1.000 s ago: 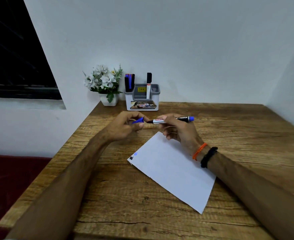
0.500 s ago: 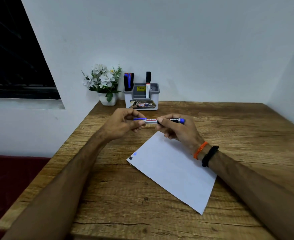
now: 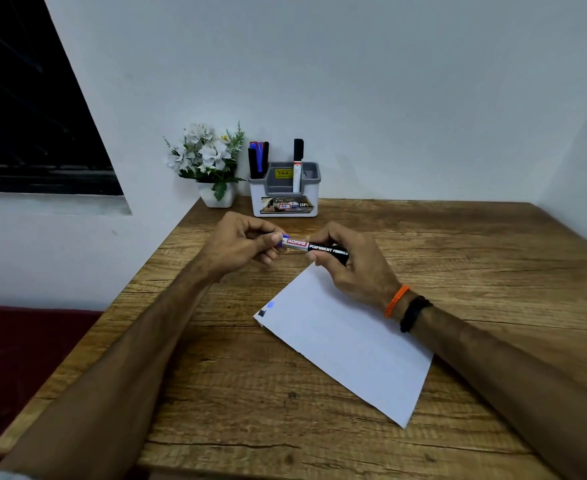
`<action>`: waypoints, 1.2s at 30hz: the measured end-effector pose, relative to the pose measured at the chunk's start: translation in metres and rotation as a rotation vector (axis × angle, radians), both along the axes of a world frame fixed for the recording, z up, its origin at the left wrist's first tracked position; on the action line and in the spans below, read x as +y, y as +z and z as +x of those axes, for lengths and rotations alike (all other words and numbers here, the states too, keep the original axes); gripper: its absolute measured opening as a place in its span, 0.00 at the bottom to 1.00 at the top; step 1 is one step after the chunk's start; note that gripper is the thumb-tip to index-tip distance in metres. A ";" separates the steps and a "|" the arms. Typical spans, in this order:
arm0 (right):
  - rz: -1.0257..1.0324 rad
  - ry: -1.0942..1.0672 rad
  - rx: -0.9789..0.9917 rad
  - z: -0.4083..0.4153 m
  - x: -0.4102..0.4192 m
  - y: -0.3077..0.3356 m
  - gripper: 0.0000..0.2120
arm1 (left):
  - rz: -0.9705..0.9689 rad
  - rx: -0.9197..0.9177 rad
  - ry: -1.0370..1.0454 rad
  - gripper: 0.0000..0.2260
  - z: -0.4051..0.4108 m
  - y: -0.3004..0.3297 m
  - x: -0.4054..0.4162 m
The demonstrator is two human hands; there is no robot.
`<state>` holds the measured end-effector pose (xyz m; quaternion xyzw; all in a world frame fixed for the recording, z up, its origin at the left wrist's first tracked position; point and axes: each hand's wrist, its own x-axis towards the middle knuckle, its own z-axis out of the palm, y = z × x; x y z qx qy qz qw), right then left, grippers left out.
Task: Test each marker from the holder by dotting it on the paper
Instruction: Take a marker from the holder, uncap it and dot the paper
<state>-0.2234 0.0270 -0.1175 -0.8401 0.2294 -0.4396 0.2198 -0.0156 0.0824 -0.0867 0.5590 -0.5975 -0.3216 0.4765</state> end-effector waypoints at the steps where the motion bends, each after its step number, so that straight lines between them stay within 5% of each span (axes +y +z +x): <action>1: -0.027 0.001 0.010 -0.001 0.000 0.000 0.05 | 0.005 0.003 -0.001 0.06 0.000 0.000 0.000; 9: -0.086 -0.118 -0.011 0.007 -0.002 0.023 0.09 | -0.157 0.241 0.144 0.19 -0.006 0.011 0.003; 17: -0.345 -0.198 0.324 0.010 0.008 0.048 0.46 | -0.273 0.300 0.245 0.30 -0.029 0.028 0.005; 26: -0.346 -0.161 0.342 0.012 0.003 0.055 0.43 | -0.292 0.277 0.199 0.30 -0.025 0.022 -0.003; 28: -0.268 -0.172 0.289 0.012 -0.003 0.057 0.42 | -0.238 0.135 0.235 0.29 -0.017 0.015 -0.005; 31: -0.179 -0.181 0.265 0.016 -0.017 0.062 0.41 | -0.062 -0.347 0.317 0.28 -0.002 -0.006 -0.011; 33: -0.144 -0.193 0.248 0.021 -0.029 0.066 0.41 | 0.003 -0.668 0.347 0.31 0.004 -0.019 -0.016; 36: -0.108 -0.234 0.163 0.032 -0.048 0.073 0.41 | 0.087 -0.912 0.318 0.38 0.008 -0.030 -0.028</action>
